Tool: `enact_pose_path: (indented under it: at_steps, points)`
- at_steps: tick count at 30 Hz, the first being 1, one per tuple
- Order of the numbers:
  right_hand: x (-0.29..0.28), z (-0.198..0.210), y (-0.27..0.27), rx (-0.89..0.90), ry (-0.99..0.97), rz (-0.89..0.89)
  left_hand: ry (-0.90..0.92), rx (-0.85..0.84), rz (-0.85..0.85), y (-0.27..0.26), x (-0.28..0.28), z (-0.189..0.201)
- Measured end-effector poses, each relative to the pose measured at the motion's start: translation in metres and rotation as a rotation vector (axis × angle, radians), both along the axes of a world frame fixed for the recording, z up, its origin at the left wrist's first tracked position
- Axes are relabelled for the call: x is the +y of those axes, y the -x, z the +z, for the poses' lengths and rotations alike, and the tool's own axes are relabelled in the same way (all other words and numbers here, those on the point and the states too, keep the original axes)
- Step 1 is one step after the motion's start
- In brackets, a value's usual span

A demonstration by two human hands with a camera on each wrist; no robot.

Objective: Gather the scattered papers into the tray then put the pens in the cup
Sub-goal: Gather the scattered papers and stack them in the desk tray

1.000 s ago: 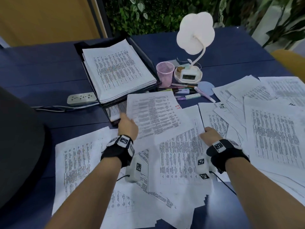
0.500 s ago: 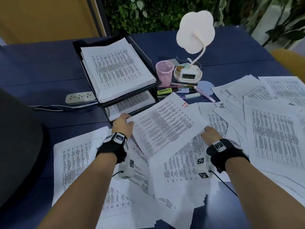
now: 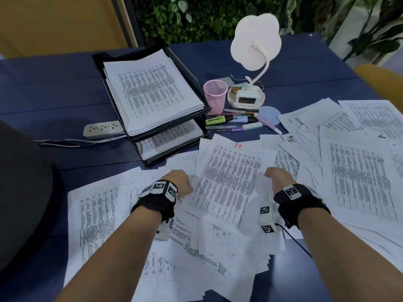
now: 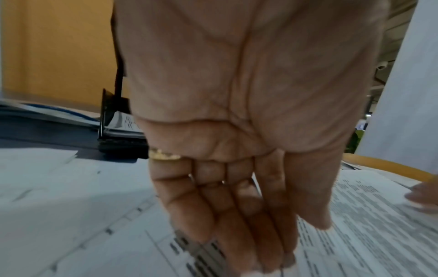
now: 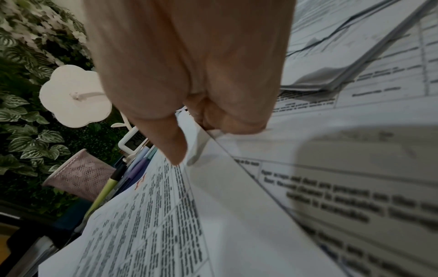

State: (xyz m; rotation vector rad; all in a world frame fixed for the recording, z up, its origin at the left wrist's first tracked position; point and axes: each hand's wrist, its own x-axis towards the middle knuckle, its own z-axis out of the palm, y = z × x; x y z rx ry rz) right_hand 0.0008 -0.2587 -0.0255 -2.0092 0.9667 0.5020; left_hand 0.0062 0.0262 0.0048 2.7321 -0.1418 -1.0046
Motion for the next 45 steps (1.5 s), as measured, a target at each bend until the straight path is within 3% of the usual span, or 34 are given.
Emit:
enact_pose_path:
  at_steps: [3, 6, 9, 12, 15, 18, 23, 27, 31, 34, 38, 45]
  points:
    - [-0.004, -0.011, 0.01, -0.118, -0.052, 0.062, 0.093, 0.103, -0.023, 0.004, -0.007, 0.002]
    - [-0.006, -0.015, 0.014, -0.188, -0.067, 0.079, 0.113, 0.033, 0.009, 0.005, -0.006, -0.001]
    - [-0.013, -0.014, 0.018, -0.261, -0.17, 0.026, 0.238, -0.099, 0.258, 0.006, -0.002, -0.01]
    - [-0.013, -0.007, 0.023, -0.342, -0.29, -0.039, 0.489, -0.092, 0.499, 0.007, -0.005, -0.009]
    - [-0.003, 0.002, 0.021, -0.433, -0.507, -0.187, 0.671, -0.005, 0.591, 0.013, -0.018, -0.001]
    - [0.01, 0.011, 0.019, -0.488, -0.476, -0.191, 0.719, -0.005, 0.579, 0.02, -0.029, -0.001]
    - [0.024, 0.049, 0.013, -0.699, -0.296, -0.09, 0.838, -0.321, 0.662, 0.016, -0.027, 0.005]
    - [0.04, 0.094, 0.003, -0.951, -0.284, -0.039, 1.051, -0.541, 0.721, 0.008, -0.029, 0.045]
    - [0.054, 0.128, 0.0, -1.16, -0.334, 0.008, 1.111, -0.708, 0.715, 0.003, -0.031, 0.08]
    - [0.058, 0.13, -0.001, -1.117, -0.345, 0.052, 1.075, -0.669, 0.676, 0.003, -0.027, 0.082]
    - [0.056, 0.118, 0.001, -1.065, -0.417, -0.043, 1.117, -0.659, 0.679, 0.004, -0.018, 0.076]
    - [0.05, 0.091, 0.004, -0.918, -0.507, -0.075, 1.136, -0.324, 0.817, 0.007, -0.015, 0.057]
